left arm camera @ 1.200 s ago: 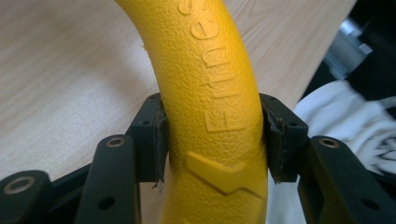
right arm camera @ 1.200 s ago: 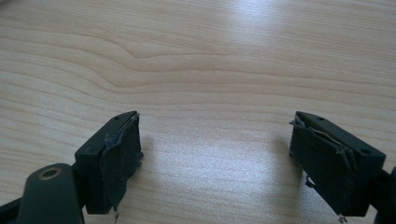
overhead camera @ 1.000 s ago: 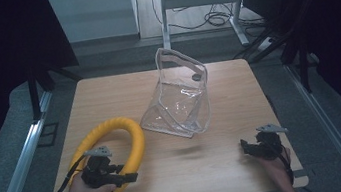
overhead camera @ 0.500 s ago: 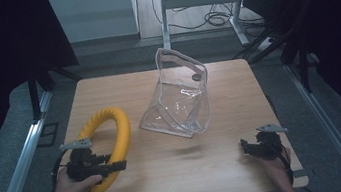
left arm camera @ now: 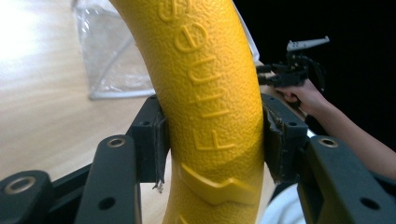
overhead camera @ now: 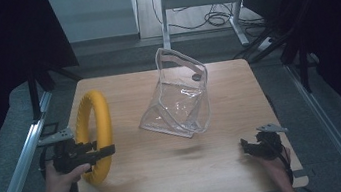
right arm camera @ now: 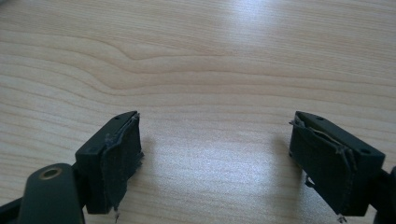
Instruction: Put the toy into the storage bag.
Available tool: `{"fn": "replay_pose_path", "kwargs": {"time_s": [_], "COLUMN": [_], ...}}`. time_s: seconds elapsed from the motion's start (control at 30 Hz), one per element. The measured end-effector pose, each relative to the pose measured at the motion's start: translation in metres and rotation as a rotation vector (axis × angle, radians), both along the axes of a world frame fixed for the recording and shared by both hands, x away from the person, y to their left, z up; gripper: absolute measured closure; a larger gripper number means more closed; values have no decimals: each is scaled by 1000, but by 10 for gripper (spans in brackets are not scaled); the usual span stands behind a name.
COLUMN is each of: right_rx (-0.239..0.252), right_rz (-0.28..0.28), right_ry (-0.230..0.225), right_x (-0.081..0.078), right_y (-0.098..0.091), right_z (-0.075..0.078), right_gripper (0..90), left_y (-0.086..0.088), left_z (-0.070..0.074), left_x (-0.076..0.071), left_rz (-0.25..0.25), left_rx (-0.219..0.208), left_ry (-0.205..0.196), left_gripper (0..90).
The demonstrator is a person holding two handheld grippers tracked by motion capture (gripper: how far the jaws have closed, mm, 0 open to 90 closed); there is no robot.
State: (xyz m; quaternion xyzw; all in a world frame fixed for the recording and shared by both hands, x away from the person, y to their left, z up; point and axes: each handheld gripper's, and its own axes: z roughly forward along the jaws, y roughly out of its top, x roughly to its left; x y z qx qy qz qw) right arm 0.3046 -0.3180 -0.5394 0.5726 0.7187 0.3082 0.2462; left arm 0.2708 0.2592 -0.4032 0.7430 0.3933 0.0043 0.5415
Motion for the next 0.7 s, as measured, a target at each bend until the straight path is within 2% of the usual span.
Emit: {"fn": "replay_pose_path", "kwargs": {"time_s": [0.17, 0.2, 0.27, 0.5, 0.7], "right_rx": [2, 2, 2, -1, -3], "right_rz": [-1, -1, -1, 1, 3], "right_ry": [-3, -3, -3, -4, -5], "right_x": [0, 0, 0, 0, 0], "right_y": [0, 0, 0, 0, -1], "right_z": [0, 0, 0, 0, 0], "right_gripper": [166, 166, 167, 167, 167], "left_y": [5, 5, 4, -2, -7], "left_z": [12, 12, 19, 34, 39], "left_x": [4, 4, 4, 4, 5], "left_rz": [15, 15, 27, 47, 50], "left_rx": [-46, -46, -56, -42, -82], "left_ry": [-40, -40, -74, -130, -159], "left_gripper": [490, 490, 491, 490, 489]}}
